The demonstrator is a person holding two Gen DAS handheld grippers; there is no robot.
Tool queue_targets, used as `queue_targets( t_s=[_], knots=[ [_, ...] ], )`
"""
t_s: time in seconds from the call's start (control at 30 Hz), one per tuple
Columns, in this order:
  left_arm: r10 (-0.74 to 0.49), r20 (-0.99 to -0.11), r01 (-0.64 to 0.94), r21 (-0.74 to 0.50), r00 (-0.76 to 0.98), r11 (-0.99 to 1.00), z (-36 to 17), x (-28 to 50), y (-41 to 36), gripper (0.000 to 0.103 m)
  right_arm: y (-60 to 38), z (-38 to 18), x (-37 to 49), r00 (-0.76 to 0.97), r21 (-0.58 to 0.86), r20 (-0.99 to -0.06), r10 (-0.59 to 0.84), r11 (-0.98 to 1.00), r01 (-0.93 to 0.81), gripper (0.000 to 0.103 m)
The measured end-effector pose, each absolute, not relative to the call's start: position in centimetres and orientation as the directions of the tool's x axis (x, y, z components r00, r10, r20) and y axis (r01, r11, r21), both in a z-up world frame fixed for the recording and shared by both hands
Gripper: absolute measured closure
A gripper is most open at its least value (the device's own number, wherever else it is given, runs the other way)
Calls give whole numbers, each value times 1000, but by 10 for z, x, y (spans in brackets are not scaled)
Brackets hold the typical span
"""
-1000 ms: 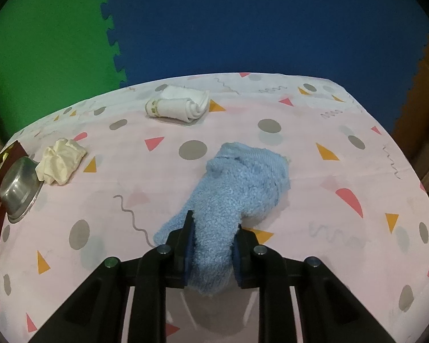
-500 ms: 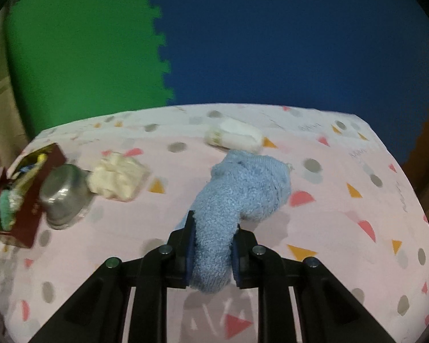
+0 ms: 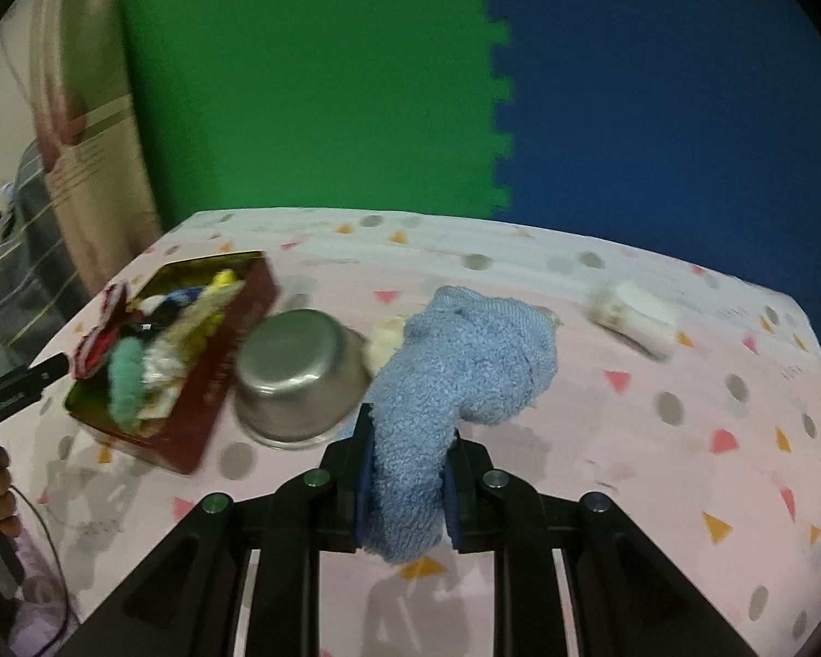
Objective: Organize soft objects
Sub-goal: 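Carry the blue fuzzy towel into the gold tin and open the right gripper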
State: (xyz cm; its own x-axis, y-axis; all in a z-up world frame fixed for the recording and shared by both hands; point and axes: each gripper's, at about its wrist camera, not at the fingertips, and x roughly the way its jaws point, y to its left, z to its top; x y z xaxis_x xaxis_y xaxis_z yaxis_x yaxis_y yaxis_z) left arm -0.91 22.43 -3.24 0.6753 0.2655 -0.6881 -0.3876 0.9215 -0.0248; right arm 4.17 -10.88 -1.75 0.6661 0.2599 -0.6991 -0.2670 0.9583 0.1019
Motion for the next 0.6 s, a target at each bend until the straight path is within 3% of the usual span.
queue_targets(
  t_s=[0.6],
  knots=[
    [307, -690, -489, -79, 656, 869, -32, -17, 248, 12, 28, 0, 79, 577, 134, -686, 443, 857, -498, 83]
  ],
)
